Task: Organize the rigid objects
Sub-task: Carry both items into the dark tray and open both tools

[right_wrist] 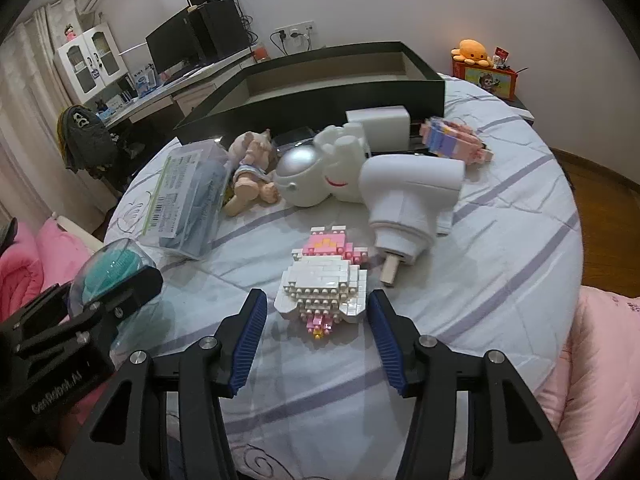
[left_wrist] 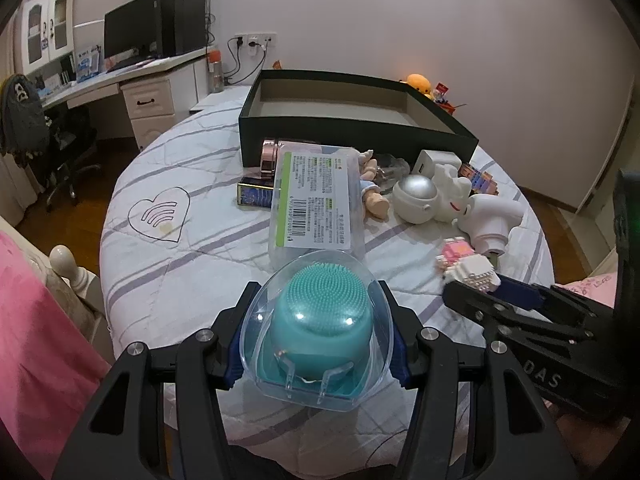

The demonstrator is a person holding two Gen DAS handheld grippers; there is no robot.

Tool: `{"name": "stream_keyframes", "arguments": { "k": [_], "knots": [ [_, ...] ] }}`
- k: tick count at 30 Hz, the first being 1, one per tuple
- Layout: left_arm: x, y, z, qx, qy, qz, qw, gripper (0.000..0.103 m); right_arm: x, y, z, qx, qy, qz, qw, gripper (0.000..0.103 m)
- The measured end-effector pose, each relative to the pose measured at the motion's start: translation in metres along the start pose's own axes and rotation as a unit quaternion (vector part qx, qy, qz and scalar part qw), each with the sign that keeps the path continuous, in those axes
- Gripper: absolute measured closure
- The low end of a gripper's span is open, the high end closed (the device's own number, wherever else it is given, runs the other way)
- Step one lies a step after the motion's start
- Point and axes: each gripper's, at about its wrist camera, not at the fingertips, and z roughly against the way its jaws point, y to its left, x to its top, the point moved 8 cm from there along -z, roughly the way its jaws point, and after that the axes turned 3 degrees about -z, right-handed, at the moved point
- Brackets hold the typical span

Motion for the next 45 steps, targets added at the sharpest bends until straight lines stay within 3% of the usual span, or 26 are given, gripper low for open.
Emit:
{"name": "stream_keyframes", "arguments": {
  "k": [5,8,16,22,28,36,40,45],
  "knots": [
    [0.002,0.002,0.001,0.0,-0.004,0.003,1.0,0.047,0.009,0.0,-0.012,0.001,-0.007,-0.012,1.0,0.049],
    [0.004,0.005,0.003,0.001,-0.007,0.004,1.0,0.047,0.011,0.005,-0.017,-0.008,-0.008,0.009,1.0,0.057],
    [0.018,0.013,0.012,0.005,-0.019,0.013,0.9997,0.047,0.021,0.025,0.012,0.034,-0.023,0.024,0.999,0.056],
    [0.057,0.018,0.019,0.008,-0.038,0.013,0.9992,0.047,0.058,0.045,0.038,0.062,-0.054,0.035,0.996,0.056],
    [0.121,0.018,0.009,0.021,-0.057,0.001,0.9981,0.047,0.119,0.045,0.043,0.062,-0.085,0.051,0.993,0.056],
    [0.2,0.013,-0.057,0.023,-0.05,-0.008,0.9985,0.047,0.21,0.013,-0.001,0.037,-0.08,0.044,0.995,0.056],
    [0.215,0.013,-0.109,0.022,-0.013,-0.007,0.9997,0.047,0.234,-0.004,-0.049,0.02,-0.046,0.035,0.998,0.056],
    [0.212,0.013,-0.162,0.022,0.036,-0.006,0.9991,0.047,0.241,-0.016,-0.095,0.012,-0.001,0.026,1.0,0.056]
  ]
}}
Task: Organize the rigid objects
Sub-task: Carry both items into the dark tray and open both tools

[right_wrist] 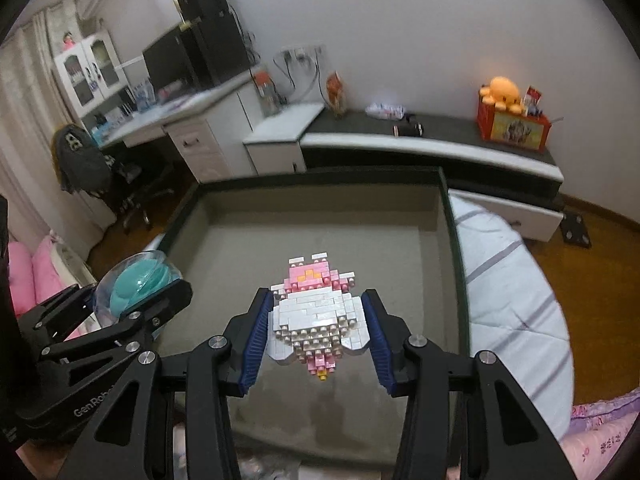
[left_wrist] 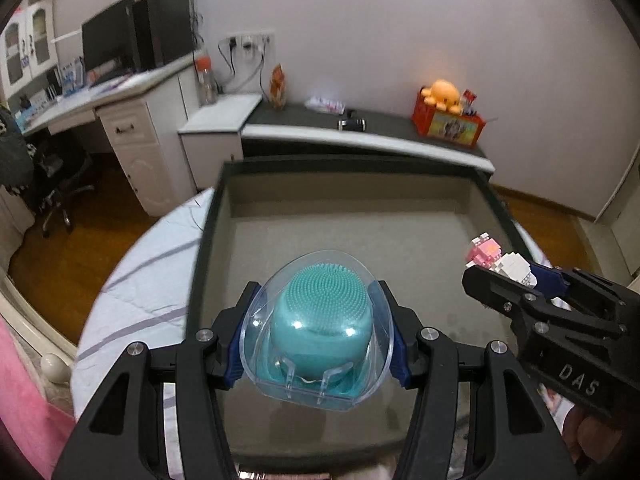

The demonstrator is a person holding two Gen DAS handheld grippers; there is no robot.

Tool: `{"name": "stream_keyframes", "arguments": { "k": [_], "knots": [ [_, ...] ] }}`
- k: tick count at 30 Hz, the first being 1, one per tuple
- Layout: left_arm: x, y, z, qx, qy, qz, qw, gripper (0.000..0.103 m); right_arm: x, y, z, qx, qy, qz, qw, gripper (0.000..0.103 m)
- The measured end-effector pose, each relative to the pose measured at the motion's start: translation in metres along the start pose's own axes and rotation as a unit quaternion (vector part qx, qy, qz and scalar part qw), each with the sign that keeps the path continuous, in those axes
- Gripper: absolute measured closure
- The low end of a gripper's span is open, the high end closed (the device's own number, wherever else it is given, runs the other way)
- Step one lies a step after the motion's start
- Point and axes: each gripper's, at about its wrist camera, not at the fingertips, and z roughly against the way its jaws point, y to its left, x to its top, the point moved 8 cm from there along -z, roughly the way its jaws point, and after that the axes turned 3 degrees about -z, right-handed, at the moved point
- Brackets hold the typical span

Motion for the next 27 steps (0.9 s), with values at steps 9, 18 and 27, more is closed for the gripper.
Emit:
{"name": "stream_keyframes", "arguments": {
  "k": [9,18,27],
  "knots": [
    [0.004,0.004,-0.007,0.03,-0.001,-0.009,0.9995,0.024,-0.009,-0.01,-0.032,-0.015,0.036,-0.01,0.999,0.049],
    [0.011,0.025,0.055,0.071,-0.06,0.01,0.9956,0.0,0.001,-0.024,0.016,-0.011,-0.024,-0.046,0.999,0.0],
    [-0.018,0.022,0.146,0.105,-0.119,0.039,0.9865,0.0,-0.014,-0.012,0.095,0.018,-0.088,-0.045,0.995,0.0]
  ]
}}
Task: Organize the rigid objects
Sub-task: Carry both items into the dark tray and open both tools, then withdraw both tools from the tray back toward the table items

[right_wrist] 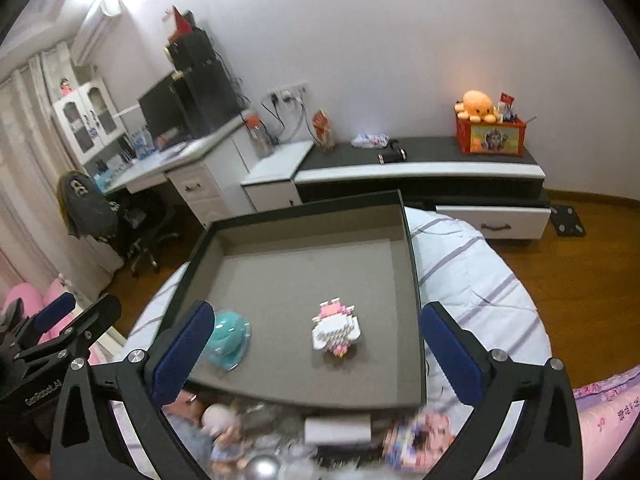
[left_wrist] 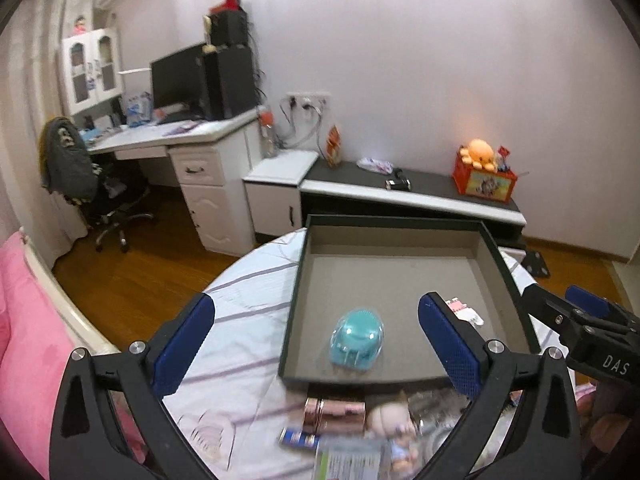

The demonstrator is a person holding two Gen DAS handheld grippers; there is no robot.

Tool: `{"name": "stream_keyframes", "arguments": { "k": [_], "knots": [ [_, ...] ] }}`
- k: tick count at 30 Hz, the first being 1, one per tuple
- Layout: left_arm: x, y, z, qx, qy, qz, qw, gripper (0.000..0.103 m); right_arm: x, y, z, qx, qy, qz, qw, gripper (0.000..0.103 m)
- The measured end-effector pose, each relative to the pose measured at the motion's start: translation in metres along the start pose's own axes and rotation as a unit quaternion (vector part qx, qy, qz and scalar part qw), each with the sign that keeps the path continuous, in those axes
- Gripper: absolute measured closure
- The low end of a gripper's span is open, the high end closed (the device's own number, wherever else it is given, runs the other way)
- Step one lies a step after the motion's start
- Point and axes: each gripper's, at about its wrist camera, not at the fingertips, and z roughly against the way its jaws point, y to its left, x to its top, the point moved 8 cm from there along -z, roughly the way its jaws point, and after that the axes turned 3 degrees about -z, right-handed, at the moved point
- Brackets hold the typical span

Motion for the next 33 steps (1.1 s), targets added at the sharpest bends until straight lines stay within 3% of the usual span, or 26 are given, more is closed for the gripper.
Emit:
{"name": "stream_keyframes", "arguments": {
  "k": [6,10,15,22,26,33],
  "knots": [
    [-0.025,0.016,0.063,0.045,-0.045,0.011,0.9979,0.0,-0.019,0.014,0.048,0.009,-0.033,0.019,0.999,0.0],
    [-0.048,0.02,0.085,0.049,-0.05,0.006,0.9975,0.0,-0.034,0.017,0.072,-0.003,-0.048,0.023,0.999,0.0],
    [-0.074,0.021,0.102,0.009,-0.042,0.002,0.9991,0.0,-0.062,0.019,0.102,-0.029,-0.06,0.015,0.998,0.0],
    [-0.085,0.022,0.131,-0.037,-0.066,-0.033,0.9966,0.0,-0.101,0.03,0.142,-0.089,-0.08,-0.002,0.993,0.0],
    [-0.098,0.025,0.137,-0.063,-0.059,-0.037,0.9956,0.0,-0.115,0.045,0.162,-0.122,-0.089,0.013,0.988,0.0],
    [-0.112,0.03,0.136,-0.061,-0.047,-0.025,0.9967,0.0,-0.129,0.05,0.169,-0.14,-0.083,0.023,0.986,0.0]
  ]
}}
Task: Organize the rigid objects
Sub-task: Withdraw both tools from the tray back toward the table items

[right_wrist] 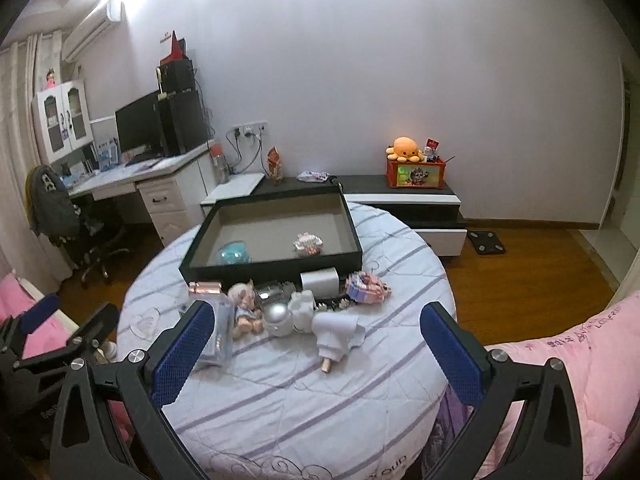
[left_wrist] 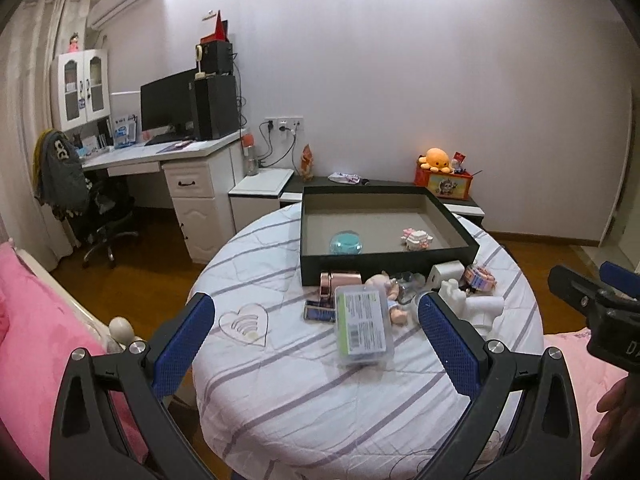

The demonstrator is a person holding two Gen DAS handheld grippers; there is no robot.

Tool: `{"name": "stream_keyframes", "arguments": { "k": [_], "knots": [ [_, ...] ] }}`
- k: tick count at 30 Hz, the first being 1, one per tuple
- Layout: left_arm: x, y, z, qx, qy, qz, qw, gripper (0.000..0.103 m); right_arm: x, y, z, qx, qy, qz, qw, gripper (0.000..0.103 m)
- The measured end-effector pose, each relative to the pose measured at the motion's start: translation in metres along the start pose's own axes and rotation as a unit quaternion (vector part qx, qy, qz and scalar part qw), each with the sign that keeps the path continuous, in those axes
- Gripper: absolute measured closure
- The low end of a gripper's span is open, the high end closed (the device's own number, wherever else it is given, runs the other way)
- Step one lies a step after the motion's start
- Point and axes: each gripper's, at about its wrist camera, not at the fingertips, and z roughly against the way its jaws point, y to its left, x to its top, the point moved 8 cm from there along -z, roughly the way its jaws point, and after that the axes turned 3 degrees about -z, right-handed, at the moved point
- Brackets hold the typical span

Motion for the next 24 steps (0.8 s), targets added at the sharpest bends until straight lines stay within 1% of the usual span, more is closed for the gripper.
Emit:
{"name": "stream_keyframes", "arguments": {
  "k": [5,10,14,19,24],
  "knots": [
    [-0.018,-0.002,-0.011,0.011,0.022,0.018,0.9995,0.0,-0.01,-0.006,-0.014,0.007,0.021,0.015,1.0,0.0],
    [-0.023,-0.008,-0.022,0.03,0.033,0.007,0.999,0.0,-0.022,-0.016,-0.037,0.021,0.045,0.014,0.999,0.0],
    [-0.03,-0.017,-0.043,0.032,0.054,0.0,0.9981,0.0,-0.037,-0.025,-0.064,0.028,0.076,0.004,0.997,0.0],
    [-0.044,-0.028,-0.076,0.028,0.083,-0.011,0.9961,0.0,-0.051,-0.032,-0.096,0.026,0.111,0.006,0.993,0.0],
    [-0.055,-0.03,-0.107,0.029,0.108,-0.008,0.9937,0.0,-0.067,-0.035,-0.124,0.025,0.143,-0.001,0.989,0.0]
  ]
}}
